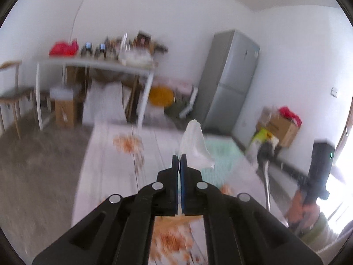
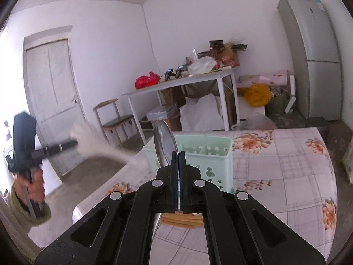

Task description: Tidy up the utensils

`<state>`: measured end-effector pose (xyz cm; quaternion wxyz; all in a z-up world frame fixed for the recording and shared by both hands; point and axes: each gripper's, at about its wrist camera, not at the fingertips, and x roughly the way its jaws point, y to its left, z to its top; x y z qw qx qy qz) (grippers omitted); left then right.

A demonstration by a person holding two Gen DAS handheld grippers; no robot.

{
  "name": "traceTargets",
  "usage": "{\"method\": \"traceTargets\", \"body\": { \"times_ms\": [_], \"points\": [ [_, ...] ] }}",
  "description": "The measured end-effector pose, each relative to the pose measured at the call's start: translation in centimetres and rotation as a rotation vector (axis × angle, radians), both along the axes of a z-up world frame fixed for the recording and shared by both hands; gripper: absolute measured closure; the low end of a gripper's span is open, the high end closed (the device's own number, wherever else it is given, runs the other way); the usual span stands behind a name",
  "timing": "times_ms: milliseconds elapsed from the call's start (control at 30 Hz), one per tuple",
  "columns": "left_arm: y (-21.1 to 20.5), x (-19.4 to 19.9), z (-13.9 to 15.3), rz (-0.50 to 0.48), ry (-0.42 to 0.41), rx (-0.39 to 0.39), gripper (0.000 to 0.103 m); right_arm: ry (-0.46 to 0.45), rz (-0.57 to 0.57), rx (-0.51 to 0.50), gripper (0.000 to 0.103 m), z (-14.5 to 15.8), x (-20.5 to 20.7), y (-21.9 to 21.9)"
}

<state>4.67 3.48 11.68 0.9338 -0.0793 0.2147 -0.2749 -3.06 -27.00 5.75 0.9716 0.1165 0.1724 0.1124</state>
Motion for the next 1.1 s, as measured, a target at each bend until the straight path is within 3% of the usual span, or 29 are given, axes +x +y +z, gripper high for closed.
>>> {"method": "traceTargets", "body": {
  "times_ms": [100, 200, 567, 733, 867, 1000, 1100],
  "points": [
    [-0.4, 1.4, 2.6, 0.025, -0.077, 0.052, 0.102, -0.003, 0.003, 0.018, 0.103, -0.2, 0.3, -0.4],
    [-2.4, 3.4, 3.7, 0.031, -0.109, 0.168, 0.102, -0.007, 0.005, 0.022, 0.103, -0.3, 0.3, -0.6],
    [-8.1, 8.0, 1.4, -0.043, -0.062, 0.451, 0.102, -0.004, -0.007, 0.065, 0.103, -0.9, 0.2, -1.8],
    [-10.6, 9.8, -0.4, -0.037, -0.047, 0.531, 0.101, -0.035, -0.016, 0.073, 0.103, -0.2, 0.2, -2.0],
    [-11.6, 11.4, -1.7, -0.048, 0.004, 0.525, 0.099, -0.076, -0.035, 0.059, 0.103, 1.1, 0.4, -2.2],
    [-12.0, 12.2, -2.3, -0.065, 0.049, 0.464, 0.098, -0.13, -0.06, 0.052, 0.103, 2.6, 1.2, -2.8],
    [-11.0, 12.1, -2.0, -0.053, 0.051, 0.377, 0.082, -0.167, -0.072, 0.051, 0.103, 3.7, 2.0, -3.1]
  ]
}}
